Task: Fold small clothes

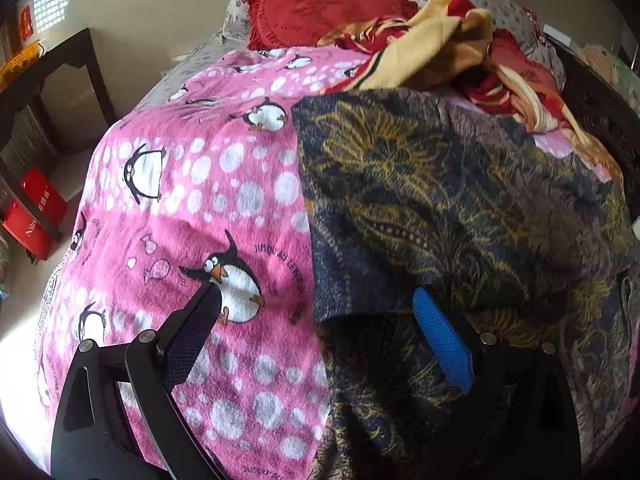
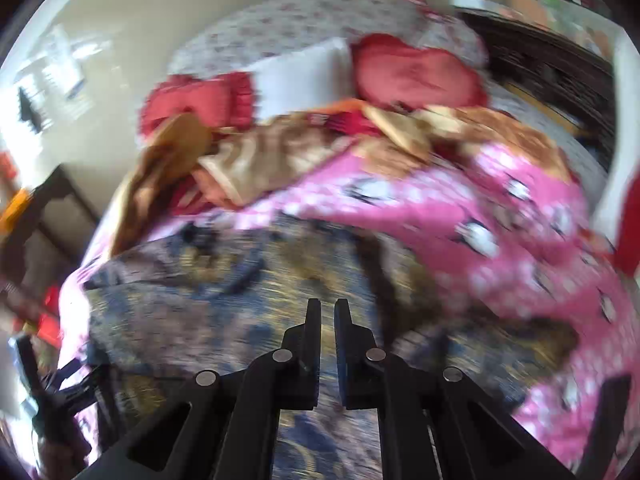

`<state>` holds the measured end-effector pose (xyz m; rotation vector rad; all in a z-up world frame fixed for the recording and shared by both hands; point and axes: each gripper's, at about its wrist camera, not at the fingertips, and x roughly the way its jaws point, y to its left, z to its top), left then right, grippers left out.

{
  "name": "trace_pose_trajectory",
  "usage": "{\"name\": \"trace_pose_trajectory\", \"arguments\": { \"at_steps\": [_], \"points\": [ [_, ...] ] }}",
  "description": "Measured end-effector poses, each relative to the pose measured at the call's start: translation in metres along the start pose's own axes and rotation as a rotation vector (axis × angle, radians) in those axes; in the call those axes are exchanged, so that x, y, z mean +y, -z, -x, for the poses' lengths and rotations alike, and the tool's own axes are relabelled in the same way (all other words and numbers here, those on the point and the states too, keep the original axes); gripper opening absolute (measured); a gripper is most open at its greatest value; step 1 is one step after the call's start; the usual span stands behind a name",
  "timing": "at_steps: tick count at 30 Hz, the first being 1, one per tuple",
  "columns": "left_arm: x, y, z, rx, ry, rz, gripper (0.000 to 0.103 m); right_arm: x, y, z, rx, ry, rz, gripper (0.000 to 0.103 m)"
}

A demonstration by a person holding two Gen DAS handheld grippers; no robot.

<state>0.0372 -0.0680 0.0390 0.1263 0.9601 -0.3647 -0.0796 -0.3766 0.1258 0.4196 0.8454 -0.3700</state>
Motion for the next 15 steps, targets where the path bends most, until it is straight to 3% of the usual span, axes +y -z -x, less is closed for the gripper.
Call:
{"name": "trace_pose_trajectory", "arguments": {
  "at_steps": [4,7,10,12,15],
  "points": [
    [-0.007,-0.018,-0.005,-0.023,-0.02,0.017,0.097,0.039,-0.01,-0.04,0.081,-0.142,0.093,0.006],
    [-0.012,-0.032,-0.017,-0.034,-0.04,0.017,0.097,0.054,-0.014,-0.077,0.117,-0.113,0.121,0.006],
    [-0.018,-0.043,-0.039,0.008,-0.067,-0.006,0.097,0.053,-0.023,-0.103,0.083,-0.083,0.094,0.005],
    [-0.018,-0.044,-0.046,0.026,-0.07,-0.005,0.097,0.05,-0.028,-0.11,0.078,-0.061,0.079,0.005],
    [-0.018,-0.042,-0.036,0.002,-0.065,-0.008,0.097,0.046,-0.028,-0.095,0.082,-0.095,0.042,0.008]
  ]
}}
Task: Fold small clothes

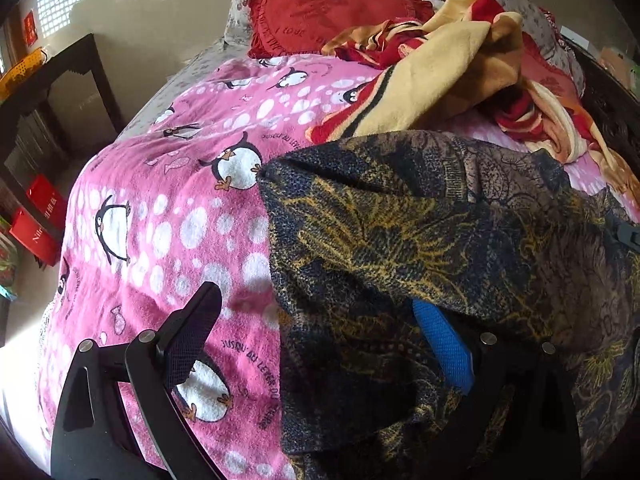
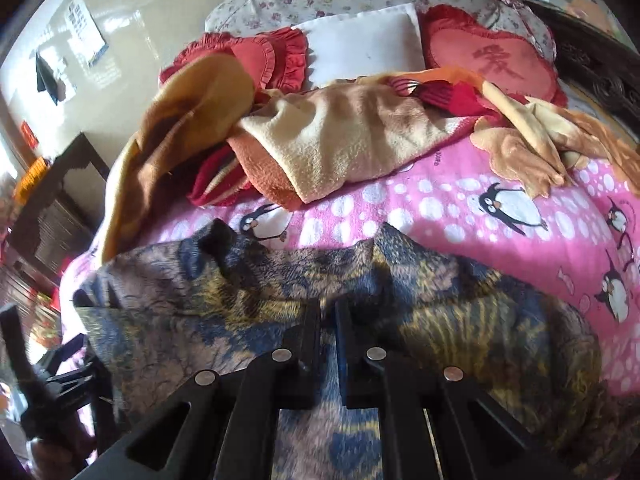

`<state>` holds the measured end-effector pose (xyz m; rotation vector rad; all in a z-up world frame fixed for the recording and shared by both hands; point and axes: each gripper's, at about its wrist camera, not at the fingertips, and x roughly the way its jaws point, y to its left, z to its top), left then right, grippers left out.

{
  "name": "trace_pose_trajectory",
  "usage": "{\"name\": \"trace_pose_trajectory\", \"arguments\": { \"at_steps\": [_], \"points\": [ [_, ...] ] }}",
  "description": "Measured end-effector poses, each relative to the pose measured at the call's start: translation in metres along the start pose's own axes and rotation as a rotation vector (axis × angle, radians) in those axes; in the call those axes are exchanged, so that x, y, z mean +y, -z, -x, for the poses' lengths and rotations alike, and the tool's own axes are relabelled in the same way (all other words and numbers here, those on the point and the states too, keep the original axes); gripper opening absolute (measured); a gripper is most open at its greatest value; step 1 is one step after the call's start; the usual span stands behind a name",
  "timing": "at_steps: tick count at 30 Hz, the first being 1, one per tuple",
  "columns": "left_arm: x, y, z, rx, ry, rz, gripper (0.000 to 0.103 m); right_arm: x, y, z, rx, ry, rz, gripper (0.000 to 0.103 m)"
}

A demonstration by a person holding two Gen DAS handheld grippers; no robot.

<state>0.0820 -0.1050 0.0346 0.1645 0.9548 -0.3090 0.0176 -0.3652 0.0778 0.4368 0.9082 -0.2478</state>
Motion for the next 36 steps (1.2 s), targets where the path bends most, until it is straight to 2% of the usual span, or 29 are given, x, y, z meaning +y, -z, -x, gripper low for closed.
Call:
{"name": "trace_pose_trajectory", "arguments": {
  "at_steps": [2,3,7,12,14,16,19,21,23,24,25,27,29,30,31,32,33,34,36],
  "points": [
    [-0.001,0.005,0.009,-0.014,0.003,-0.01,0.097,-0.003,0.014,0.024,-0.021,-0.014,0.001,0.029],
    [-0.003,0.008,0.016,-0.021,0.01,-0.014,0.097,-0.005,0.023,0.035,-0.034,-0.016,0.0,0.046],
    [-0.016,0.023,0.039,-0.051,0.04,-0.056,0.097,-0.028,0.074,0.091,-0.098,0.034,-0.024,0.049],
    [-0.04,0.04,0.058,-0.039,0.09,-0.076,0.097,-0.065,0.131,0.117,-0.076,0.12,-0.056,0.049],
    [-0.049,0.044,0.062,-0.02,0.103,-0.086,0.097,-0.072,0.138,0.119,-0.064,0.144,-0.043,0.049],
    [-0.057,0.05,0.068,-0.02,0.109,-0.108,0.097,-0.082,0.141,0.127,-0.092,0.172,-0.072,0.049],
    [-0.068,0.058,0.075,-0.024,0.1,-0.144,0.097,-0.109,0.141,0.145,-0.173,0.147,-0.201,0.049],
    [-0.071,0.061,0.076,-0.016,0.099,-0.146,0.097,-0.115,0.134,0.149,-0.173,0.14,-0.22,0.049],
    [-0.073,0.063,0.076,-0.006,0.106,-0.134,0.097,-0.103,0.129,0.149,-0.176,0.11,-0.161,0.05],
    [-0.074,0.063,0.076,-0.003,0.11,-0.129,0.097,-0.094,0.13,0.147,-0.171,0.102,-0.113,0.055],
    [-0.075,0.064,0.076,0.0,0.112,-0.126,0.097,-0.079,0.131,0.141,-0.155,0.109,-0.037,0.066],
    [-0.077,0.063,0.077,0.003,0.112,-0.132,0.097,-0.053,0.136,0.126,-0.136,0.169,0.103,0.079],
    [-0.08,0.064,0.08,-0.002,0.11,-0.146,0.097,-0.036,0.145,0.103,-0.117,0.264,0.218,0.079],
    [-0.081,0.065,0.082,-0.007,0.108,-0.153,0.097,-0.033,0.148,0.088,-0.083,0.315,0.254,0.076],
    [-0.082,0.065,0.084,-0.013,0.105,-0.16,0.097,-0.034,0.149,0.08,-0.059,0.331,0.256,0.058],
    [-0.082,0.065,0.085,-0.016,0.101,-0.166,0.097,-0.041,0.149,0.075,-0.041,0.328,0.229,0.046],
    [-0.082,0.065,0.085,-0.019,0.096,-0.169,0.097,-0.053,0.145,0.076,-0.036,0.311,0.17,0.028],
    [-0.081,0.066,0.085,-0.019,0.093,-0.168,0.097,-0.066,0.14,0.086,-0.05,0.255,0.088,0.019],
    [-0.079,0.065,0.084,-0.015,0.09,-0.157,0.097,-0.099,0.128,0.113,-0.096,0.083,-0.099,0.011]
  ]
}}
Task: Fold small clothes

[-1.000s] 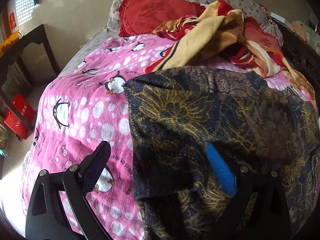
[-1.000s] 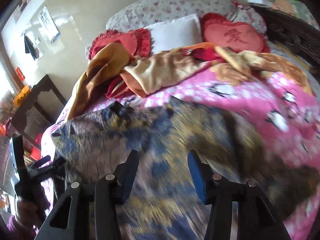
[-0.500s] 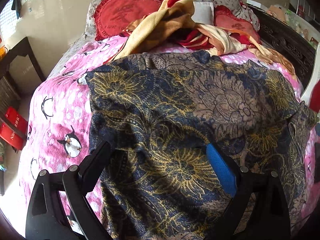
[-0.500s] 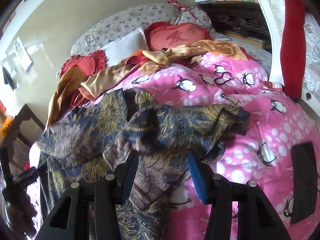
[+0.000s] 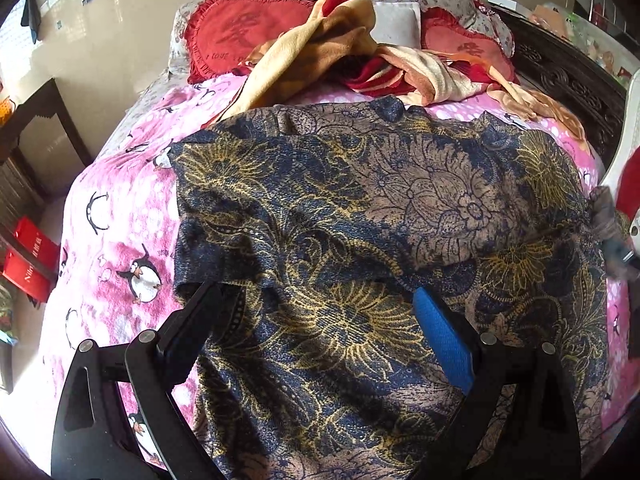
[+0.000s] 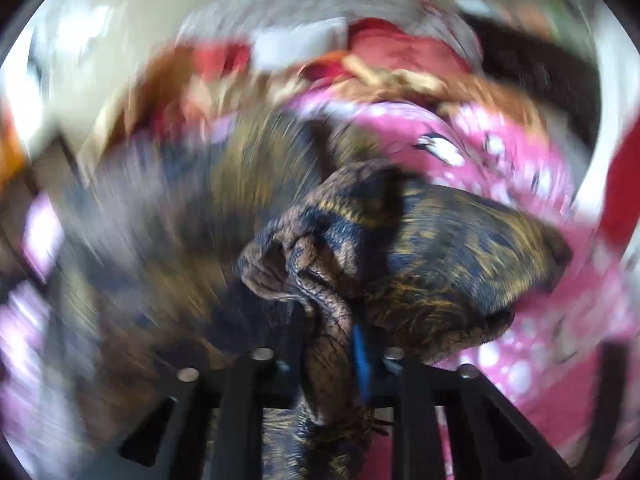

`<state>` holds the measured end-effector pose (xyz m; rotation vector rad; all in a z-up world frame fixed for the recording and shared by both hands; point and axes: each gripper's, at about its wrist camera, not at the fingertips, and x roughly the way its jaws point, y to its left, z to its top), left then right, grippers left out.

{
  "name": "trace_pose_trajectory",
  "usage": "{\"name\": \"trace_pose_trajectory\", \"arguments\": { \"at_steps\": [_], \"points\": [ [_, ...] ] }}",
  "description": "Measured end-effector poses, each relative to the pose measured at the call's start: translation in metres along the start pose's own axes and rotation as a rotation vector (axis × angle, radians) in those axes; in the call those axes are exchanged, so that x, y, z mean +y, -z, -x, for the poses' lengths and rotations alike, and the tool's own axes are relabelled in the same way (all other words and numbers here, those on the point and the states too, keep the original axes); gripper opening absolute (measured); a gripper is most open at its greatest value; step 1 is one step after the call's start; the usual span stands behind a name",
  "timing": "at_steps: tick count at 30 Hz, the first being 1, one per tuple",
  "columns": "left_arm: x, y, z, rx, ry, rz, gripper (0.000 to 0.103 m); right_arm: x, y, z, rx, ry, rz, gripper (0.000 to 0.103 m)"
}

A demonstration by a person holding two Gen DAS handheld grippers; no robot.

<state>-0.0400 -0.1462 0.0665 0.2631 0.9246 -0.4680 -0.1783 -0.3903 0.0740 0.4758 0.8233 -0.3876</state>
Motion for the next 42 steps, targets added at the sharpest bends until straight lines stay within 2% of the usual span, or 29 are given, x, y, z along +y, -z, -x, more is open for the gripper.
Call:
{"name": "trace_pose_trajectory", "arguments": {
  "at_steps": [2,4,7,10,14,19,21,25,28,34,38,40,42],
  "points": [
    [0.002,0.0,-0.001,0.005,0.004,0.016,0.097,-0.027,-0.019,0.032,-0.072,-0.074,-0.111,0.011],
    [0.004,0.0,-0.001,0.004,0.013,0.03,0.097,-0.05,-0.043,0.077,-0.176,-0.12,-0.163,0.011],
    [0.002,0.0,0.001,-0.003,0.023,0.03,0.097,-0.064,-0.08,0.141,-0.303,-0.124,-0.158,0.011],
    [0.0,0.0,0.005,-0.01,0.032,0.028,0.097,-0.067,-0.113,0.189,-0.386,-0.152,-0.141,0.011],
    [0.004,-0.004,0.014,-0.032,0.042,0.031,0.097,-0.054,-0.147,0.224,-0.447,-0.284,-0.103,0.011],
    [0.022,-0.015,0.035,-0.086,0.044,0.054,0.097,-0.007,-0.177,0.236,-0.448,-0.503,0.062,0.011],
    [0.033,-0.018,0.044,-0.112,0.039,0.074,0.097,0.025,-0.188,0.227,-0.395,-0.586,0.137,0.011],
    [0.065,-0.02,0.059,-0.15,0.016,0.127,0.097,0.094,-0.2,0.192,-0.263,-0.67,0.277,0.011],
    [0.091,-0.016,0.064,-0.164,-0.01,0.164,0.097,0.157,-0.196,0.147,-0.115,-0.716,0.393,0.011],
    [0.141,0.001,0.06,-0.155,-0.07,0.227,0.097,0.269,-0.146,0.044,0.167,-0.784,0.564,0.011],
    [0.158,0.01,0.048,-0.125,-0.104,0.213,0.097,0.312,-0.105,-0.035,0.359,-0.815,0.604,0.011],
    [0.161,0.013,0.042,-0.123,-0.117,0.194,0.097,0.329,-0.089,-0.083,0.46,-0.798,0.618,0.011],
    [0.163,0.012,0.037,-0.12,-0.112,0.181,0.097,0.341,-0.081,-0.12,0.5,-0.745,0.623,0.011]
  ]
}}
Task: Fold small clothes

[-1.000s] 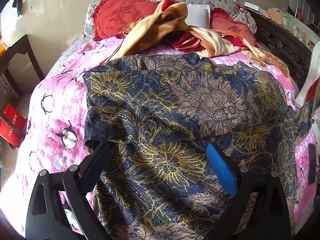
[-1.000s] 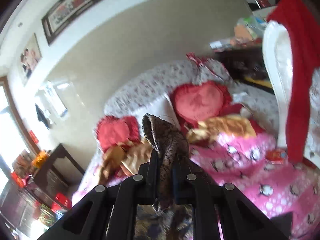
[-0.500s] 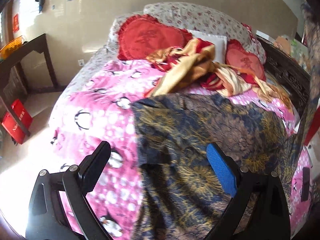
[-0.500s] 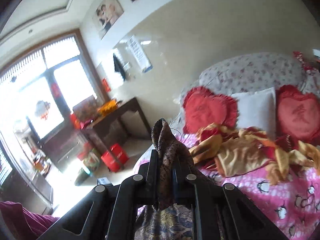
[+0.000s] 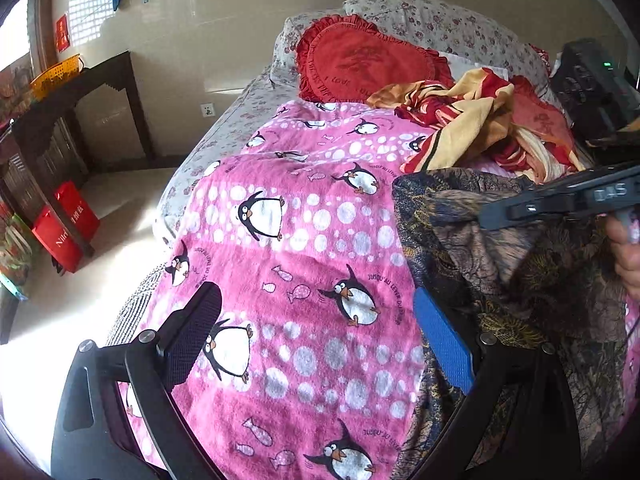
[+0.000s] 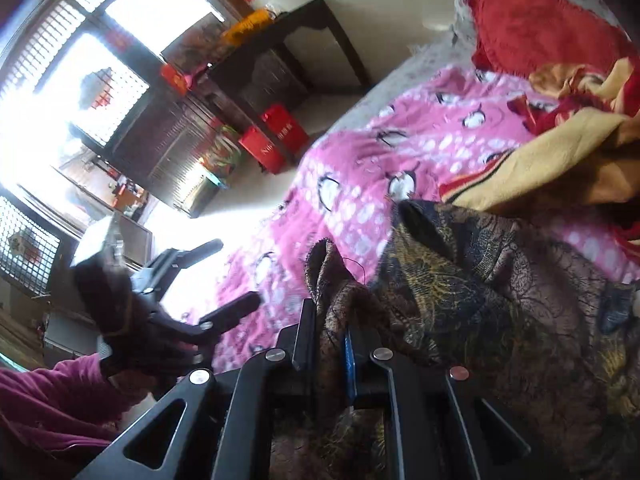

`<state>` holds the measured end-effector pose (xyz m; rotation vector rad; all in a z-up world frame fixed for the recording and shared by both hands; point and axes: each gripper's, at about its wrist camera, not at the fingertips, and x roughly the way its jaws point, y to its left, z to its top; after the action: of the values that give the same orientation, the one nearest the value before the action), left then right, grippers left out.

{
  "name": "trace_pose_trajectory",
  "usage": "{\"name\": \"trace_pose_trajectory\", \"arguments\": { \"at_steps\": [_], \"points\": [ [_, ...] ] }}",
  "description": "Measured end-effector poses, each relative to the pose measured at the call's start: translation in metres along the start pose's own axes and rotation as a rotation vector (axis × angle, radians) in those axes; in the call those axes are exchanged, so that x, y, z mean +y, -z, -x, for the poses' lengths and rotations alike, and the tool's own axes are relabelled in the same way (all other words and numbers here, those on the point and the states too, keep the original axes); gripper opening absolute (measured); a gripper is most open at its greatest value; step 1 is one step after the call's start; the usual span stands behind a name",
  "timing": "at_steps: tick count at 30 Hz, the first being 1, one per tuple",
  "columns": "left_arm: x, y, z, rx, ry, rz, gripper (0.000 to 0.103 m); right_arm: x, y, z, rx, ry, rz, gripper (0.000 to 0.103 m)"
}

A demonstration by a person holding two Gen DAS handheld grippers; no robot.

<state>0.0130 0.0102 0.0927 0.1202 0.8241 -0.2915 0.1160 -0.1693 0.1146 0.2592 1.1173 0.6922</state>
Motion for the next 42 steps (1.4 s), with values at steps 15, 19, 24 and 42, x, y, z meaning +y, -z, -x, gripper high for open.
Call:
{"name": "trace_pose_trajectory", "arguments": {
  "at_steps": [15,19,24,42],
  "points": [
    [-0.047,-0.024,-0.03,-0.069,0.061,-0.123,0.097,-0.035,0.083,0.11,-0.316,0.172,-0.177,0.062],
    [-0.061,-0.039,-0.035,-0.154,0.136,-0.262,0.097,-0.037,0.159,0.136,-0.334,0.289,-0.241,0.062],
    [-0.076,-0.058,-0.058,-0.079,0.34,-0.46,0.097,-0.059,0.236,0.164,-0.395,0.273,-0.447,0.062],
    [-0.102,-0.072,-0.081,0.051,0.338,-0.465,0.019,-0.059,0.265,0.196,-0.541,0.456,-0.532,0.062]
  ]
}}
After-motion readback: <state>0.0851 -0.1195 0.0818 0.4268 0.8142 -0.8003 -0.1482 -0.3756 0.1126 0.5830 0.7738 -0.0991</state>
